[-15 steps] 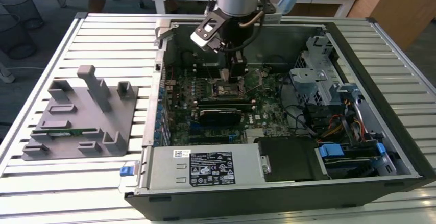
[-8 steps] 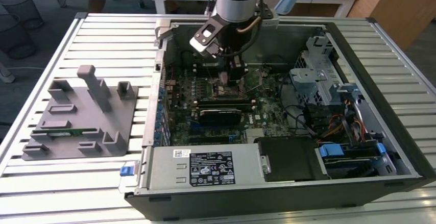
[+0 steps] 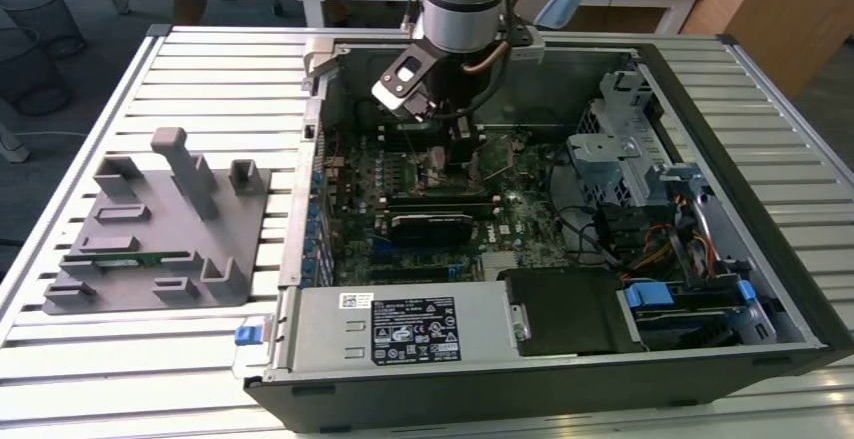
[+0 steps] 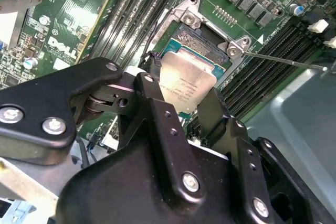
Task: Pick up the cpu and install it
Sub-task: 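Place the cpu into insertion slot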
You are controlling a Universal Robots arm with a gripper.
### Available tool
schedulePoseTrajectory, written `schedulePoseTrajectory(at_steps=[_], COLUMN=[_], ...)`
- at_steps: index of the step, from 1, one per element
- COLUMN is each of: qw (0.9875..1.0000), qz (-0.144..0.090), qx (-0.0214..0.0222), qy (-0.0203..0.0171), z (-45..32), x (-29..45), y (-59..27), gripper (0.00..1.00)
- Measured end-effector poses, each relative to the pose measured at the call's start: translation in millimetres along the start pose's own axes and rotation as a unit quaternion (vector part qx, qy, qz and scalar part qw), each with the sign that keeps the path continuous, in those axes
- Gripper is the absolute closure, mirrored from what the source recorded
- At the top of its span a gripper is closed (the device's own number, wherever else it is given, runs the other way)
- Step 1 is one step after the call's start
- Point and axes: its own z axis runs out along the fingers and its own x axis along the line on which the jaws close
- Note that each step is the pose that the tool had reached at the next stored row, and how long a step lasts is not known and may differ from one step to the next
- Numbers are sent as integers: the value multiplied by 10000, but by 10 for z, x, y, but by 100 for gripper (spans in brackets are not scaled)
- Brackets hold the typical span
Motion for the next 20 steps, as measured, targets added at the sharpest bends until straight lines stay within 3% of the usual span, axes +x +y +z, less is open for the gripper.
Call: schedulePoseTrajectory(at_steps=[8, 20], qw=[10000, 9998], qz=[23, 191], qx=[-29, -27], qy=[-3, -9], z=[50, 149], x=[8, 28], y=[-1, -3], gripper=[47, 47])
